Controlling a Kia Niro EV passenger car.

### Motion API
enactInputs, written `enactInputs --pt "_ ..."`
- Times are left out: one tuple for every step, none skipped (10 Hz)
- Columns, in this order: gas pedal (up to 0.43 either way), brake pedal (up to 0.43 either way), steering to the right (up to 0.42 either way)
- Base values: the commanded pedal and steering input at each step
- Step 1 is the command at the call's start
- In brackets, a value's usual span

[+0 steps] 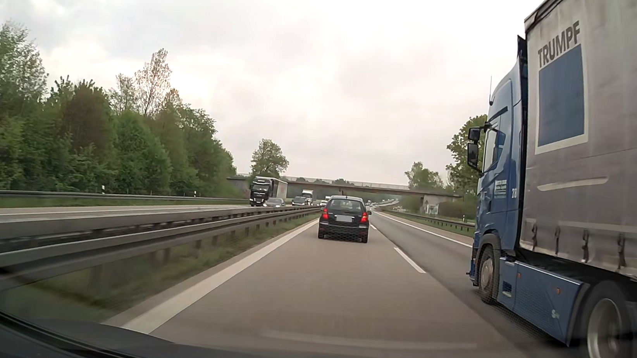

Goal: Follow the waypoints while adhering to traffic rules and regulations

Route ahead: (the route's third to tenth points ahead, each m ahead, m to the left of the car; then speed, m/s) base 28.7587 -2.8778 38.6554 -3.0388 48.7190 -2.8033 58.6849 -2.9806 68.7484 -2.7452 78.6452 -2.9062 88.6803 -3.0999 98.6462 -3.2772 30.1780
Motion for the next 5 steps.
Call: enactInputs --pt "0.248 0.0 0.003" --pt "0.248 0.0 0.003" --pt "0.248 0.0 0.002" --pt "0.24 0.0 0.002" --pt "0.22 0.0 0.002"
